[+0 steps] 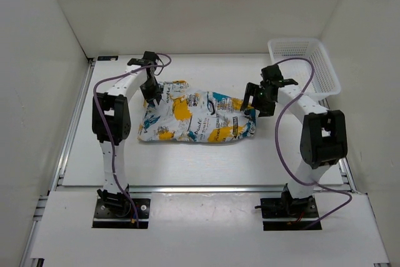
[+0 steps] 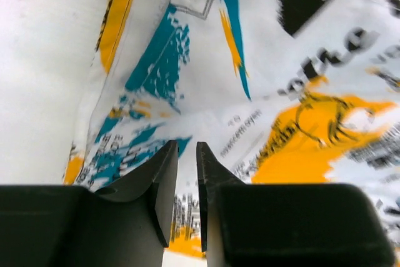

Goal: Fold and stack the shorts
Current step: Fold the shorts

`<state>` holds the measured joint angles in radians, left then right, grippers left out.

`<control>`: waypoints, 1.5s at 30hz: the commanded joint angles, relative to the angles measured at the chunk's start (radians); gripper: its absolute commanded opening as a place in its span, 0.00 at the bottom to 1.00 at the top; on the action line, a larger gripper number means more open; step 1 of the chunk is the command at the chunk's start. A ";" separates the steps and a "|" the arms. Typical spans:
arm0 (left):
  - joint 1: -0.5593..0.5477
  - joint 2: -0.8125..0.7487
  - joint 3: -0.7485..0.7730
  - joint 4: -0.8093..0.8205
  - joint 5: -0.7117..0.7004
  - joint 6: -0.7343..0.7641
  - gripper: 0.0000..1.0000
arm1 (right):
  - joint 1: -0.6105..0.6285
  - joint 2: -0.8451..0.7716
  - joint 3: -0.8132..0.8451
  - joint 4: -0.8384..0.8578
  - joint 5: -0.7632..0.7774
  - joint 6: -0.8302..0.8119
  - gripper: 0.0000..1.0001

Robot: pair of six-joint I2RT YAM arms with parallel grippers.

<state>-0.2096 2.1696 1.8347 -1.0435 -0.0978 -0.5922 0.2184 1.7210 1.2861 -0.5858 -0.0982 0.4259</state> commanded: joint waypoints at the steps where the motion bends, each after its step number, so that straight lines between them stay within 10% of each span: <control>1: 0.012 -0.139 -0.006 -0.024 -0.014 0.020 0.30 | 0.001 0.080 -0.018 0.027 -0.027 -0.015 0.91; 7: 0.056 -0.151 -0.153 0.031 -0.005 0.020 0.26 | 0.024 0.169 -0.033 0.115 -0.179 -0.049 0.84; 19: 0.142 -0.085 -0.273 0.114 0.035 0.020 0.23 | 0.050 0.236 -0.013 0.129 0.001 0.001 0.02; 45: -0.215 -0.166 -0.316 0.151 0.144 -0.098 0.19 | 0.214 0.190 0.654 -0.403 0.394 -0.107 0.00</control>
<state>-0.4389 2.0434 1.4731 -0.9020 0.0250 -0.6796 0.3824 1.8698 1.8412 -0.8982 0.2276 0.3408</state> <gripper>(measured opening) 0.192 0.049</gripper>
